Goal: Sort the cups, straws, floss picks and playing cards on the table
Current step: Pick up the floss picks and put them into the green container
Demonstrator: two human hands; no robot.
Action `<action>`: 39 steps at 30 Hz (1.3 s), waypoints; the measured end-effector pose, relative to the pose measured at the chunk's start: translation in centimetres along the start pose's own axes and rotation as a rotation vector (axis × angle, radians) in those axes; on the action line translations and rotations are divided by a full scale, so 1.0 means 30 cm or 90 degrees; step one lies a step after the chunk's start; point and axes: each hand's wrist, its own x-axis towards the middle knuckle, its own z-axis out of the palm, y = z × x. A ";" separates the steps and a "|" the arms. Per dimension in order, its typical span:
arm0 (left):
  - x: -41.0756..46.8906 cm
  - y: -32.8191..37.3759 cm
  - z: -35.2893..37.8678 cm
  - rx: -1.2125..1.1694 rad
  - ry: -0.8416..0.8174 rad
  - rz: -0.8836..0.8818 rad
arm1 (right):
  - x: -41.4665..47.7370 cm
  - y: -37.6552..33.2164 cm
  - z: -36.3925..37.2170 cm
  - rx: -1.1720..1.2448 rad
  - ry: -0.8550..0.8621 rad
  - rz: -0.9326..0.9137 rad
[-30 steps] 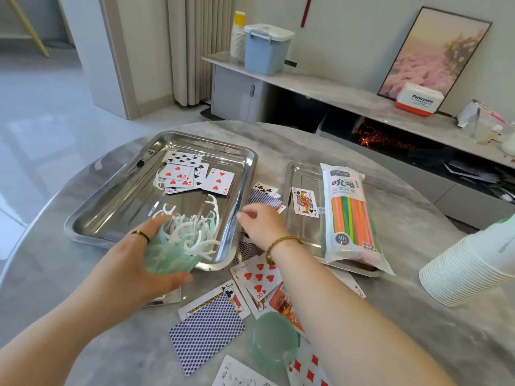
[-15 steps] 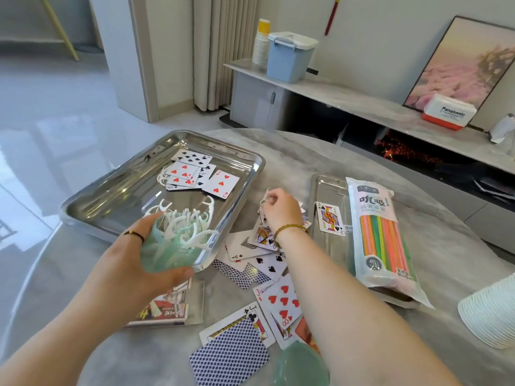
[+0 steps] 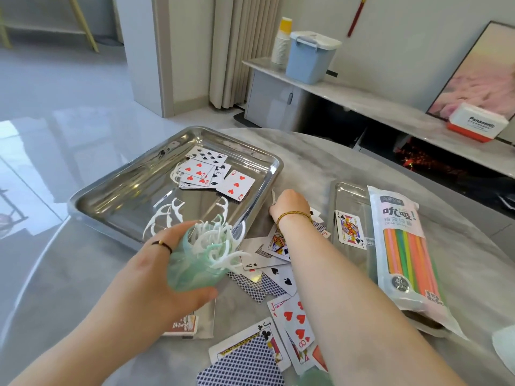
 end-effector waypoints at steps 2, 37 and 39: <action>0.000 0.002 -0.002 -0.008 -0.007 0.010 | -0.020 0.006 0.005 -0.038 0.020 -0.042; -0.017 -0.024 0.031 0.139 -0.054 0.054 | -0.414 0.076 -0.320 0.553 -0.177 -0.214; -0.028 -0.017 0.041 0.153 -0.066 0.065 | -0.491 0.059 -0.344 0.522 -0.208 -0.259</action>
